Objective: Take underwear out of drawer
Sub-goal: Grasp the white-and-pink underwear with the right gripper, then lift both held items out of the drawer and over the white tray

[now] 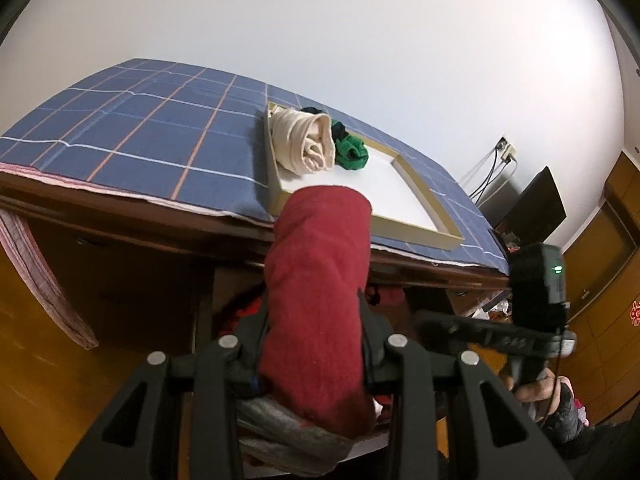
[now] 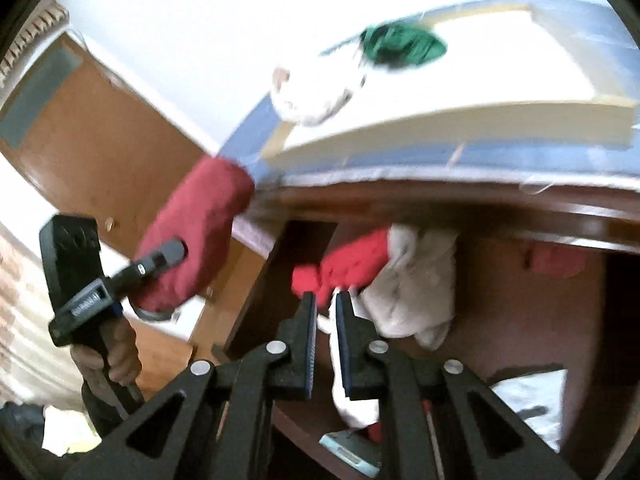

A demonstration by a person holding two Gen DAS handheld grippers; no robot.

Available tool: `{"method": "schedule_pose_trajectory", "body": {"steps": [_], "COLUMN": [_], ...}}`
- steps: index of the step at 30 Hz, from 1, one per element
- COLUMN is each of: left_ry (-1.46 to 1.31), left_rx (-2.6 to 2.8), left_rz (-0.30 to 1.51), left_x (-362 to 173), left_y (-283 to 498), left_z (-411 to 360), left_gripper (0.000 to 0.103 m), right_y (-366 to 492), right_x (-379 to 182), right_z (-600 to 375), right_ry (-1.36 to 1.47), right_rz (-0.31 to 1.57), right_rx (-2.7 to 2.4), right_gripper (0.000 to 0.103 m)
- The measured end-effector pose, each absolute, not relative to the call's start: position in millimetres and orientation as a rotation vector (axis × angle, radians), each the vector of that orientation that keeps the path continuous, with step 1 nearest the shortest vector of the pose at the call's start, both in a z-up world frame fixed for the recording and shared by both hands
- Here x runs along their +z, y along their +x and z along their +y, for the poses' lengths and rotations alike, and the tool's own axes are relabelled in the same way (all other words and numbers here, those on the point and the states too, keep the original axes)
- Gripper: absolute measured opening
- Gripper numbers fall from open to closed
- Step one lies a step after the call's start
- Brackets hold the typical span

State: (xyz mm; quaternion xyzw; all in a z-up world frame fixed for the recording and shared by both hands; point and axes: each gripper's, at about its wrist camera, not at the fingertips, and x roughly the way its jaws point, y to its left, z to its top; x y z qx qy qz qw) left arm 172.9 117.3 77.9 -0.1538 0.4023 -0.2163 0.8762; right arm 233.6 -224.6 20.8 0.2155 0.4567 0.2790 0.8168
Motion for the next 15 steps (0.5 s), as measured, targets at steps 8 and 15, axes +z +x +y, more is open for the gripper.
{"method": "schedule_pose_trajectory", "body": {"steps": [8, 15], "left_ry": [-0.290, -0.277], "left_rx": [-0.465, -0.453], "left_rz": [0.826, 0.804], "left_x": [83.2, 89.2], "left_y": [173.8, 169.9], "left_z": [108.3, 111.4], "left_gripper": [0.033, 0.033], "right_y": [249.5, 260.1], "right_x": [-4.8, -59.4], "right_z": [-194.6, -134.7], "right_ry": [0.387, 0.221], "right_rz": [1.132, 1.350], "right_rx": [0.602, 0.670], "right_gripper": [0.030, 0.067]}}
